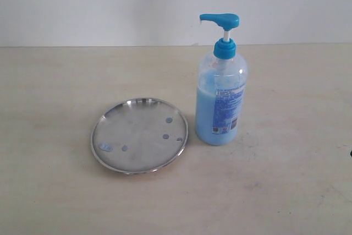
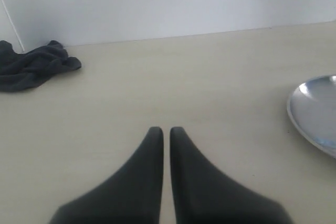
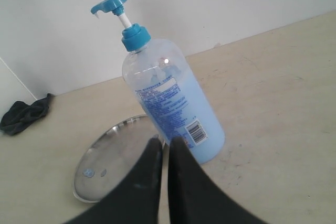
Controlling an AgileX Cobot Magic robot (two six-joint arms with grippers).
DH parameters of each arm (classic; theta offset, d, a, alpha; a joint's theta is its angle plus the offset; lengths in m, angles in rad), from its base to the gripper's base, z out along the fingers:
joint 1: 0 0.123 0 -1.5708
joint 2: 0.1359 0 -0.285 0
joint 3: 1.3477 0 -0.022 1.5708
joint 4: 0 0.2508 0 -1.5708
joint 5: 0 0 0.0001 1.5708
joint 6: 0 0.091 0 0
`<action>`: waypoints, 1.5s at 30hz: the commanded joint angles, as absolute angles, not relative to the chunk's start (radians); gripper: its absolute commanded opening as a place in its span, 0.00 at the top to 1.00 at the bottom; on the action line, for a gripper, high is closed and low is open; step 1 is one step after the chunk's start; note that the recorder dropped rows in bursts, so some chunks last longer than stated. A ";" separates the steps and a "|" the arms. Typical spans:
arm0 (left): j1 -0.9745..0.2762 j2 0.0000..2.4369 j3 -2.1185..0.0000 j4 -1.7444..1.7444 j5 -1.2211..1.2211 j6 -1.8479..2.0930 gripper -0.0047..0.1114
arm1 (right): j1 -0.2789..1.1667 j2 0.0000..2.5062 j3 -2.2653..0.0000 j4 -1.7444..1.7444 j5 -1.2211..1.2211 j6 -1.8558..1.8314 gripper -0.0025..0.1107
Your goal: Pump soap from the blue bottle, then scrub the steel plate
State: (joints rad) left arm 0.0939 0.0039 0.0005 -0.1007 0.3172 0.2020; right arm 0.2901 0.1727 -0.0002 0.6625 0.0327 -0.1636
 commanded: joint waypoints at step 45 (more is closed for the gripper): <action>-0.011 0.000 0.000 -0.037 0.304 -0.025 0.93 | -0.041 0.000 0.000 0.635 -0.234 -0.240 0.97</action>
